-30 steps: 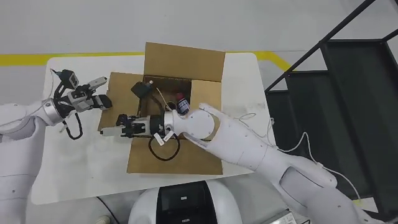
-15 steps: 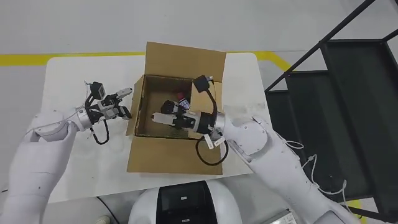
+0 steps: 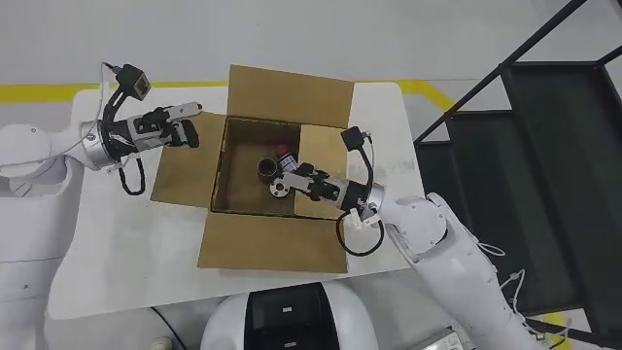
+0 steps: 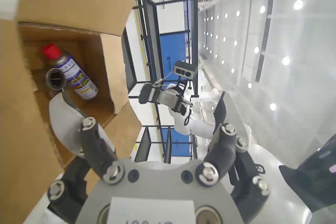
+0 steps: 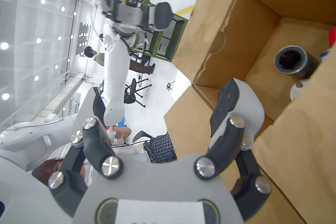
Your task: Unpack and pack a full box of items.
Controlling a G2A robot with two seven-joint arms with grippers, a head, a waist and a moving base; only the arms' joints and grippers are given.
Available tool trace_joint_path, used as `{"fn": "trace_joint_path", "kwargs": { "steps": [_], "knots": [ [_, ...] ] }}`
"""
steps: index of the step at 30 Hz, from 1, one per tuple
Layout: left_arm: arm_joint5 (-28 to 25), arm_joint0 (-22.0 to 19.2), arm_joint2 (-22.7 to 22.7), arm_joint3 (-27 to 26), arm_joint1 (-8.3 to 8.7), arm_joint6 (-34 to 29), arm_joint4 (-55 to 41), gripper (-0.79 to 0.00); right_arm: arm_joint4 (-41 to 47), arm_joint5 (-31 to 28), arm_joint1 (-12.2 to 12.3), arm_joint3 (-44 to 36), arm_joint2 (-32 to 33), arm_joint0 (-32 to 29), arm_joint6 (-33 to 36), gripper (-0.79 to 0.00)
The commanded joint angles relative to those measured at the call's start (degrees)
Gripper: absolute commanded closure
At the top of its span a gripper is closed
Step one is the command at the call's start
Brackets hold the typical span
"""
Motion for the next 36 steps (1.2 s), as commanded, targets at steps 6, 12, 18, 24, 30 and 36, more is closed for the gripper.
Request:
{"fn": "trace_joint_path", "kwargs": {
  "steps": [6,12,18,24,30,36],
  "knots": [
    [-0.7,-7.81,14.58,3.8,-3.11,2.1,-0.6,-0.785,-0.1,0.27,0.98,-1.76,7.01,-6.92,-3.76,-0.785],
    [-4.65,-11.96,28.99,13.1,-7.99,7.25,-3.38,-0.785,1.73,-1.75,1.74,-5.29,14.29,-13.84,-6.11,-0.785],
    [-8.76,-15.48,37.85,21.21,-12.06,13.69,1.55,-0.785,4.41,-3.97,2.29,-7.98,19.32,-18.55,-4.53,-0.785],
    [-10.5,-17.62,40.19,26.05,-13.68,17.59,5.59,-0.785,5.81,-4.74,2.48,-7.79,19.67,-19.26,-2.67,-0.785],
    [-10.5,-17.62,40.19,26.05,-13.68,17.59,5.59,-0.785,6.15,-4.86,2.5,-7.31,19.34,-18.83,-2.29,-0.785],
    [-11.24,-17.62,40.28,24.91,-14.32,21.89,7.63,-0.785,6.0,-4.85,2.55,-7.53,18.46,-18.64,-0.95,-0.785]
  ]
}}
